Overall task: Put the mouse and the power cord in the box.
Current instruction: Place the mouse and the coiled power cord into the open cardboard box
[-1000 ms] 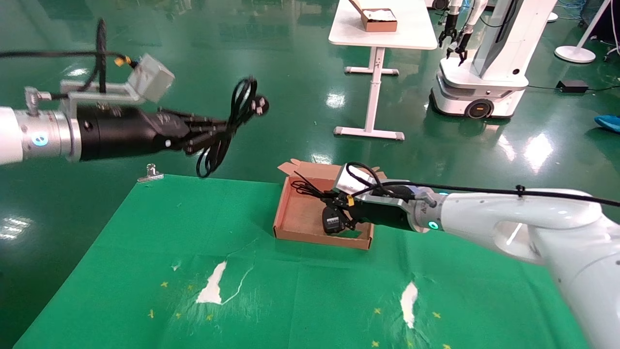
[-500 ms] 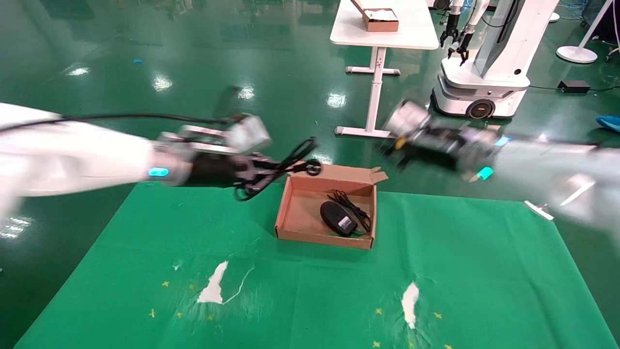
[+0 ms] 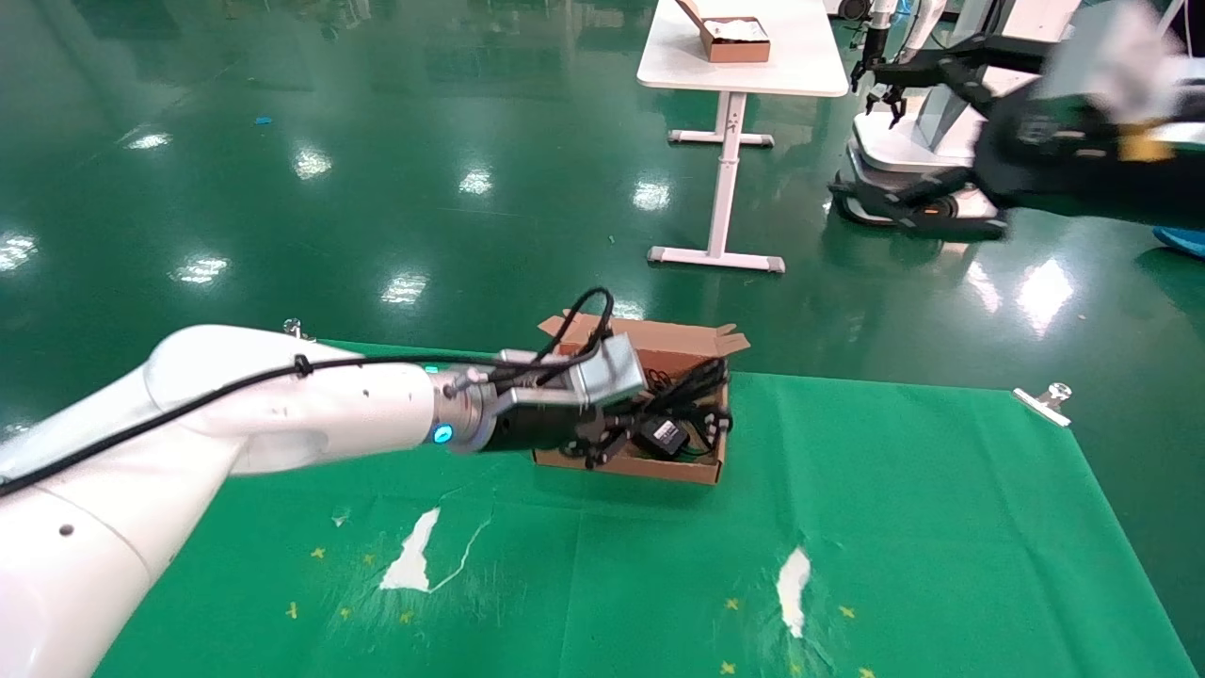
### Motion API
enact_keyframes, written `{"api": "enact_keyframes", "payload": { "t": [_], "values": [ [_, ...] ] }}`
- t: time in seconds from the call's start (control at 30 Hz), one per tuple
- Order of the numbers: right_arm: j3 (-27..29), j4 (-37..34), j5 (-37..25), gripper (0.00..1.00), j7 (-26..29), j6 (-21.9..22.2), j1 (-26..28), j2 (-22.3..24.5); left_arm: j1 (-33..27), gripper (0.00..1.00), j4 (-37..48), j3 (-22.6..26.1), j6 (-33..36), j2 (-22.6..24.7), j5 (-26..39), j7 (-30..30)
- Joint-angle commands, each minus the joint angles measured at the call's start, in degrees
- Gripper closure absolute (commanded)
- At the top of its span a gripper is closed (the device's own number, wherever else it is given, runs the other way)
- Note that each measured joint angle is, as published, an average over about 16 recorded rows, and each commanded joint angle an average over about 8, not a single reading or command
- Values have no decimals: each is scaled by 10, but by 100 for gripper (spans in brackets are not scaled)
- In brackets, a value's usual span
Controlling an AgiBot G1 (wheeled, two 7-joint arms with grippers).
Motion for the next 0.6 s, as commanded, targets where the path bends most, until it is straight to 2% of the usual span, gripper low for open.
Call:
{"api": "enact_keyframes", "payload": {
  "t": [0.03,0.27,0.5,0.53,0.6],
  "values": [
    [-2,0,-1,0,10,-42,13,27,5,100,-14,21,1,0,-2,-22],
    [-8,40,-8,0,56,-86,12,64,-9,100,-82,113,-71,2,39,-14],
    [-11,118,-7,0,113,-114,-7,103,-11,99,-105,168,-149,3,21,-58],
    [-12,131,-8,0,121,-113,-10,109,-11,90,-105,173,-160,3,14,-69],
    [-12,158,-11,0,138,-103,-17,121,-11,65,-104,184,-180,4,1,-92]
  ]
}}
